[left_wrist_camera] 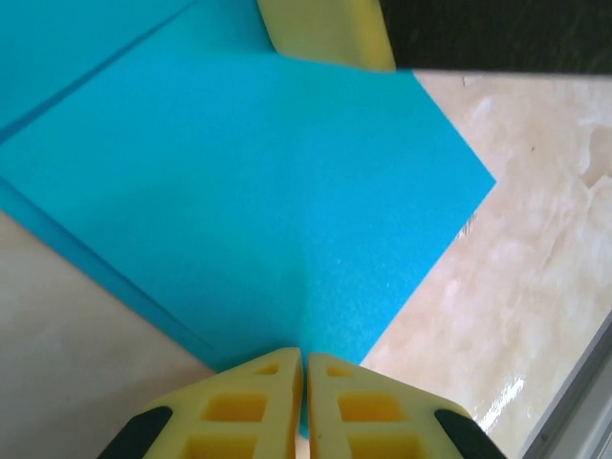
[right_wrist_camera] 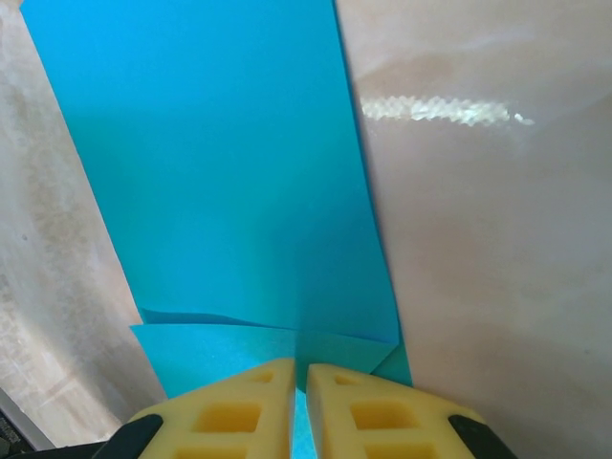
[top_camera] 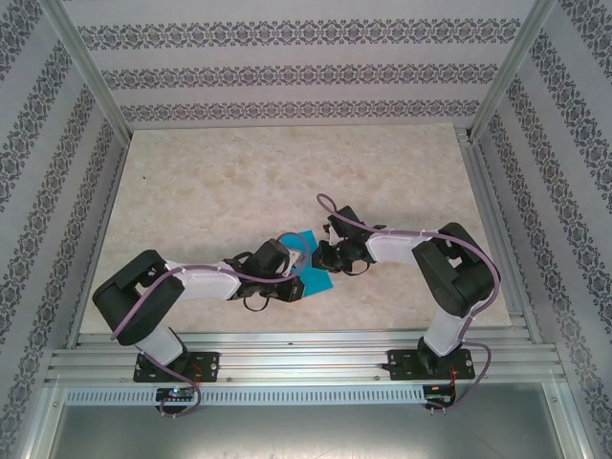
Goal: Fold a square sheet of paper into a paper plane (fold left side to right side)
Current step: Fold the triangle a second time at the center of the table.
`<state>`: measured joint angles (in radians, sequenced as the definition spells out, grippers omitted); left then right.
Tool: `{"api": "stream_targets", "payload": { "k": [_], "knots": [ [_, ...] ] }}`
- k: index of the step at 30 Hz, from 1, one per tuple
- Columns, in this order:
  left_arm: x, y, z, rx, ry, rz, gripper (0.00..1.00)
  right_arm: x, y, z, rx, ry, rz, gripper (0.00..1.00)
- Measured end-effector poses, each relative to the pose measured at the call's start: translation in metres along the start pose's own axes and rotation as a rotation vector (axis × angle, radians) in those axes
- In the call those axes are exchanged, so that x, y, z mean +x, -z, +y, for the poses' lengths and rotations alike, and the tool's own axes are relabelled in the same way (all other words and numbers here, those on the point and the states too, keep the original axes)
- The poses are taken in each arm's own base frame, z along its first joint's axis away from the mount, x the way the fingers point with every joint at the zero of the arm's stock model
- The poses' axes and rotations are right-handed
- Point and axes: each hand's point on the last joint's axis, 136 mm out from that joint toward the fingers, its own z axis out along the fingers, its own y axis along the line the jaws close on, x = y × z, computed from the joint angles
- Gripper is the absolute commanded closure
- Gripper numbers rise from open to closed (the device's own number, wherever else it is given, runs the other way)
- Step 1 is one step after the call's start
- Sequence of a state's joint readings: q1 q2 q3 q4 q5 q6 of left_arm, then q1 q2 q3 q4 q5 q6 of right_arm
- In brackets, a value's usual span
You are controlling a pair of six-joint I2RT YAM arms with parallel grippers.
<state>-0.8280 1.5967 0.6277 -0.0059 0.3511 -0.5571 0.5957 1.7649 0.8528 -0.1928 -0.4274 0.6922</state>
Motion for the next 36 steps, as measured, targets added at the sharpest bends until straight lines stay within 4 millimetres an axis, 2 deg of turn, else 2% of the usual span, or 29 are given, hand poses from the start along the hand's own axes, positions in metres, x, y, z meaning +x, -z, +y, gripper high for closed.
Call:
{"api": "stream_targets", "payload": {
  "k": [11, 13, 18, 20, 26, 36],
  "knots": [
    [0.011, 0.002, -0.004, -0.004, -0.017, 0.035, 0.88, 0.000, 0.000, 0.000, 0.002, 0.006, 0.008, 0.85],
    [0.016, 0.004, -0.005, -0.006, -0.019, 0.049, 0.91, 0.000, 0.000, 0.000, 0.002, 0.006, 0.008, 0.85],
    [0.043, 0.021, -0.004, -0.025, 0.007, 0.131, 0.95, 0.000, 0.000, 0.000, 0.002, 0.006, 0.009, 0.85],
    [0.044, 0.028, -0.003, -0.025, 0.019, 0.135, 0.96, 0.000, 0.000, 0.000, 0.002, 0.006, 0.009, 0.85],
    [0.021, 0.036, -0.005, -0.016, 0.047, 0.095, 0.98, 0.000, 0.000, 0.000, 0.002, 0.008, 0.009, 0.85],
    [-0.029, 0.026, -0.025, 0.025, 0.005, 0.036, 0.99, 0.000, 0.000, 0.000, 0.004, 0.007, 0.012, 0.85]
  ]
}}
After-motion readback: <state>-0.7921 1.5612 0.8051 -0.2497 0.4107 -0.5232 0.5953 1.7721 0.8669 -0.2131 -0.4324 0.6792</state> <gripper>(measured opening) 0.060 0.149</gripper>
